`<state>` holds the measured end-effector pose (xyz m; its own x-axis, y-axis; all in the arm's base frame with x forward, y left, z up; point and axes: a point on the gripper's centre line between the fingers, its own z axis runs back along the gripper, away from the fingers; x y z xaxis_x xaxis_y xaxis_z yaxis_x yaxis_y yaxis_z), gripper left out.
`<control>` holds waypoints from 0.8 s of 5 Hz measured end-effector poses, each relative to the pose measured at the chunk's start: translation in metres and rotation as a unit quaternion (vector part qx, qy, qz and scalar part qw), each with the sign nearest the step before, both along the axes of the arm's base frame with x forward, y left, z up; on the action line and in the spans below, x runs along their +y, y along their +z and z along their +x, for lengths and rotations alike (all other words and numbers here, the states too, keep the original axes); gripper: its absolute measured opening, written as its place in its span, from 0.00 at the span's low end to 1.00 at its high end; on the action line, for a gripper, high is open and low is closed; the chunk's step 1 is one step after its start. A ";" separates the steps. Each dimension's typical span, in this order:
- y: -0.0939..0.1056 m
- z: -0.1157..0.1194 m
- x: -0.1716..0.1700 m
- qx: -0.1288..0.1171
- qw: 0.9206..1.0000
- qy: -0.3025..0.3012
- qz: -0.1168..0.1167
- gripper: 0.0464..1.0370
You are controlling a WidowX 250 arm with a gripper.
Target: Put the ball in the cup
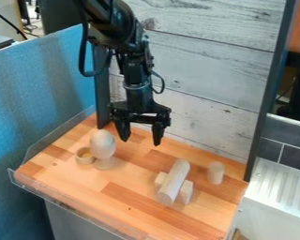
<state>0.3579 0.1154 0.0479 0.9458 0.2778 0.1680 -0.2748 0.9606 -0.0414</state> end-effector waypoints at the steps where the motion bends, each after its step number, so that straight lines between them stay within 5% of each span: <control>1: -0.012 -0.002 -0.002 0.015 1.000 0.000 -0.006 0.96; 4: -0.015 -0.013 0.026 0.016 0.998 0.068 -0.010 0.96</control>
<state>0.3453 0.1409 0.0328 0.9044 0.4064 0.1303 -0.4034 0.9137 -0.0498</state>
